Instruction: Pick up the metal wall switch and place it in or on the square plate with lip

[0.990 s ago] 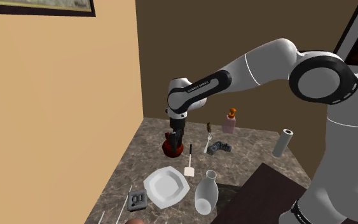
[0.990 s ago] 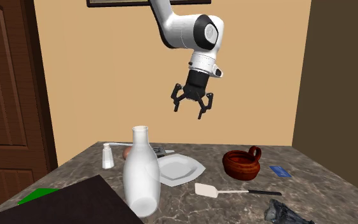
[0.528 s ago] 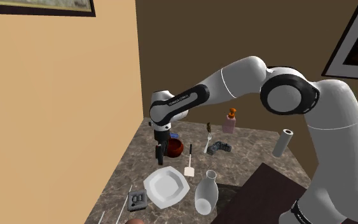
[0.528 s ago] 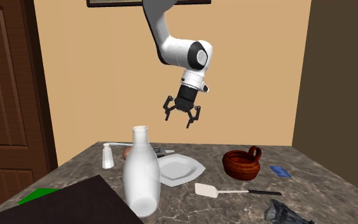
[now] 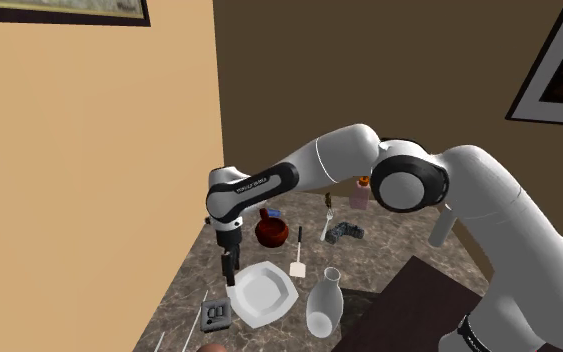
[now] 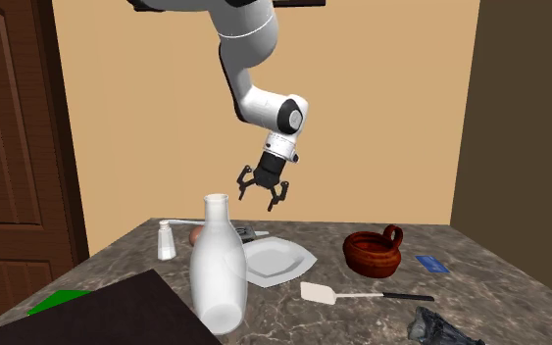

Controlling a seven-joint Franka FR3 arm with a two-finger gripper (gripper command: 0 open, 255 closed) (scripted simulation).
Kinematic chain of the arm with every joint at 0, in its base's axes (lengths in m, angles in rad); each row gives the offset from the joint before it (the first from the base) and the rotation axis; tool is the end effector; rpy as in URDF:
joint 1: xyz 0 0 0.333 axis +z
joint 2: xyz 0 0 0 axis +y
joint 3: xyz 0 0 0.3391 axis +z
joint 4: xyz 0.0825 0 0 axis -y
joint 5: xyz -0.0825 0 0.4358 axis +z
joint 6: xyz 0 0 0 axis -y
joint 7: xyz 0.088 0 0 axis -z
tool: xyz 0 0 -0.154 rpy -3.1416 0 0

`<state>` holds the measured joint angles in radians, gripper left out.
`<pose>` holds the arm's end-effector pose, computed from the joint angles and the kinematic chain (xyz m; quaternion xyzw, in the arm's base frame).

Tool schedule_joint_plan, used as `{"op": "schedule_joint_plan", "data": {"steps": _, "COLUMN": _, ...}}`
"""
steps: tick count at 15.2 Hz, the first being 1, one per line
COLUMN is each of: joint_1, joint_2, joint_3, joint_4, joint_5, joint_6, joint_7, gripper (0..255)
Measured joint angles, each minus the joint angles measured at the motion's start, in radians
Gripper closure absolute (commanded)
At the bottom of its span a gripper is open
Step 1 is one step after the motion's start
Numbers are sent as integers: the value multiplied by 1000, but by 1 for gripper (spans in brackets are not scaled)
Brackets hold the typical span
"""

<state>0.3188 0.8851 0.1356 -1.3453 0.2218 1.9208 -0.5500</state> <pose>0.6698 0.3393 0.1180 -0.8876 -0.4082 0.1424 0.1591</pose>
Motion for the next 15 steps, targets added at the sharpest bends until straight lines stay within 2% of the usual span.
{"op": "schedule_joint_plan", "data": {"steps": 6, "joint_1": 67, "joint_2": 228, "joint_3": 40, "joint_4": 298, "joint_5": -24, "joint_6": -108, "joint_7": -32, "gripper": 0}}
{"op": "schedule_joint_plan", "data": {"steps": 9, "joint_1": 80, "joint_2": 259, "joint_3": 44, "joint_4": 319, "joint_5": -25, "joint_6": -100, "joint_7": -35, "gripper": 0}}
{"op": "schedule_joint_plan", "data": {"steps": 15, "joint_1": 89, "joint_2": 268, "joint_3": 47, "joint_4": 271, "joint_5": -21, "joint_6": -41, "joint_7": -40, "gripper": 0}}
